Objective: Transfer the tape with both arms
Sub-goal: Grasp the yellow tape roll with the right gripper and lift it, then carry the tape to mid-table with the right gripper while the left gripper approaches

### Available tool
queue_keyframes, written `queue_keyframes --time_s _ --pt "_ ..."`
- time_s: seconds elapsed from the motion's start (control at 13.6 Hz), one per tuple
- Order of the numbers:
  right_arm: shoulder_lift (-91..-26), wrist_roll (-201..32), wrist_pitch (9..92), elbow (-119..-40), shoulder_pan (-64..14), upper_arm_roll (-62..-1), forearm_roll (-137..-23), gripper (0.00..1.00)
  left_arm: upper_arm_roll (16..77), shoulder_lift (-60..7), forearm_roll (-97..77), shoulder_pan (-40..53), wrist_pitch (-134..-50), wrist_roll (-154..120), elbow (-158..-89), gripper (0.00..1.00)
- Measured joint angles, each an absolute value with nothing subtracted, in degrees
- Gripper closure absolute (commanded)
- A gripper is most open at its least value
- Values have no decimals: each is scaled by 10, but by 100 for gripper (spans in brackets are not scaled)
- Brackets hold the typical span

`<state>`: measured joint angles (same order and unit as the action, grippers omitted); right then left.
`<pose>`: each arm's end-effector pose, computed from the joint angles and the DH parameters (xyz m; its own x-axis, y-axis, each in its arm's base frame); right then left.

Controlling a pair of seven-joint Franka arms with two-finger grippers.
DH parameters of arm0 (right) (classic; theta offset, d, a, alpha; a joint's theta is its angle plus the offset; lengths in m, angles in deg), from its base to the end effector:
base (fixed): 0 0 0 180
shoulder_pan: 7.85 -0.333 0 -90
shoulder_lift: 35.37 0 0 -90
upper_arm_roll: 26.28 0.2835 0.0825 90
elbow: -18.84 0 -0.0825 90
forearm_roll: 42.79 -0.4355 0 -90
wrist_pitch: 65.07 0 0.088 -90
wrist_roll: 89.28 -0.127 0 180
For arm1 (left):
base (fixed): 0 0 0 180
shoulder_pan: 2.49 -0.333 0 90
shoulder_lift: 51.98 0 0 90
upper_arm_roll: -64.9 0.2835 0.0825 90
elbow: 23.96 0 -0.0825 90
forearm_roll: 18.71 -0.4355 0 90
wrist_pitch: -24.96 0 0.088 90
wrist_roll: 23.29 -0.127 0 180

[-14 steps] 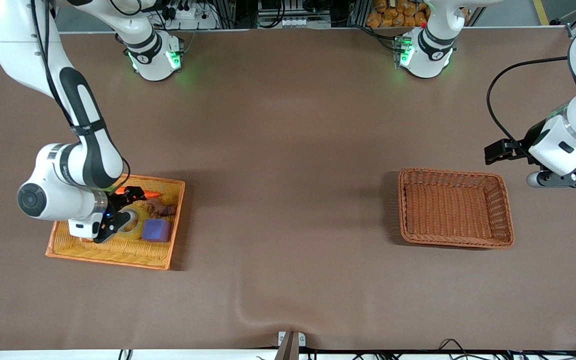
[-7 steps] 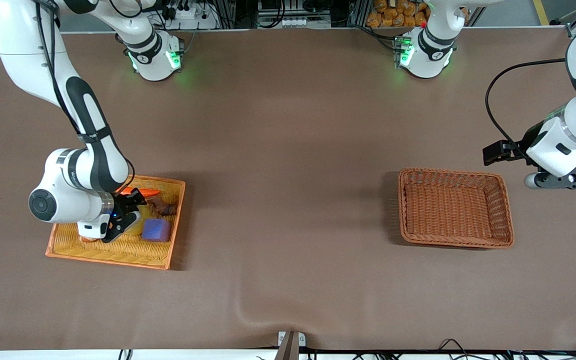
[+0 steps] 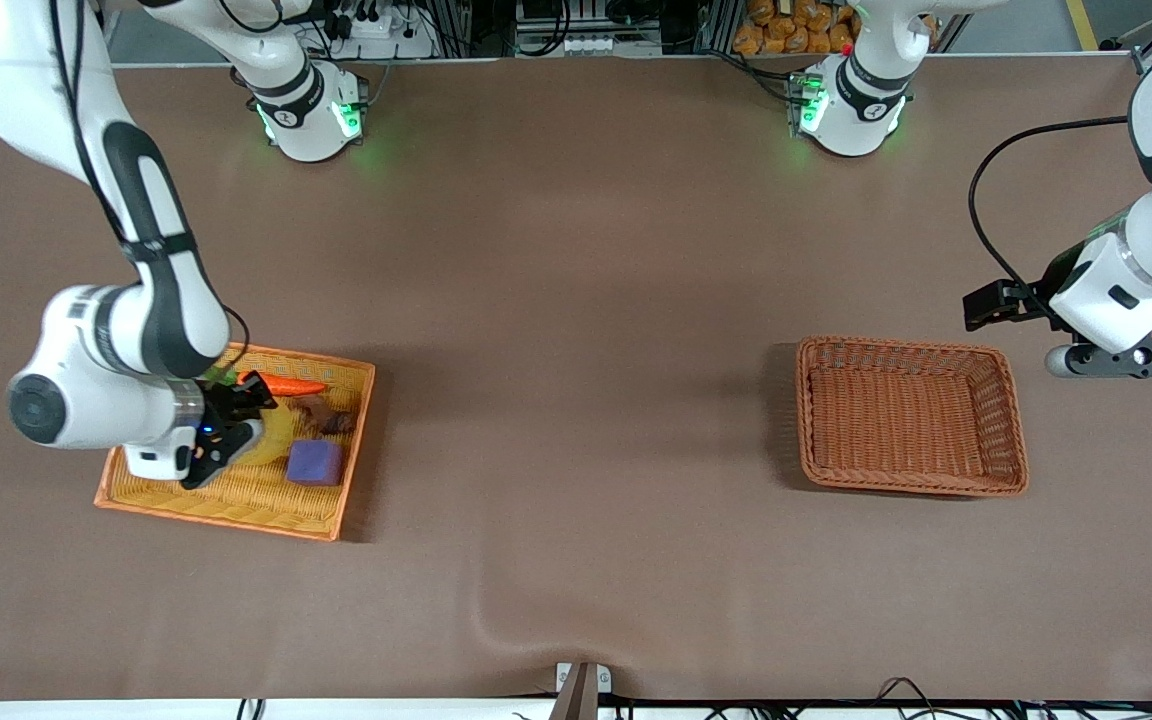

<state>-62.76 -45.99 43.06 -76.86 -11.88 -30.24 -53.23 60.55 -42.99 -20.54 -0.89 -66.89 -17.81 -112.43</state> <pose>0.6666 0.0197 0.2342 0.7634 0.6371 -0.1063 0.5956 -0.7580 -0.2658 0.6406 -0.0603 0.4907 0.9954 -0.0090 -0.0950 -0.0118 -0.9995 -0.0290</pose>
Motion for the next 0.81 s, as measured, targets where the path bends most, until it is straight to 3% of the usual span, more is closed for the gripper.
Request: queue_keyframes --time_s 0.22,0.44,0.59,0.81 --pt "-569 -499 360 -739 -126 -299 -533 100 605 -430 -205 -9 -669 -178 -1124 0" --pt "-551 -656 299 -683 -204 -290 -537 100 604 -430 -205 -8 -669 -178 -1124 0" --pt "-554 -802 308 -664 -305 -286 -539 100 604 -429 -205 -6 -670 -178 -1124 0" --pt "-589 -998 428 -663 -456 -284 -538 100 602 -425 -205 17 -681 -178 -1124 0"
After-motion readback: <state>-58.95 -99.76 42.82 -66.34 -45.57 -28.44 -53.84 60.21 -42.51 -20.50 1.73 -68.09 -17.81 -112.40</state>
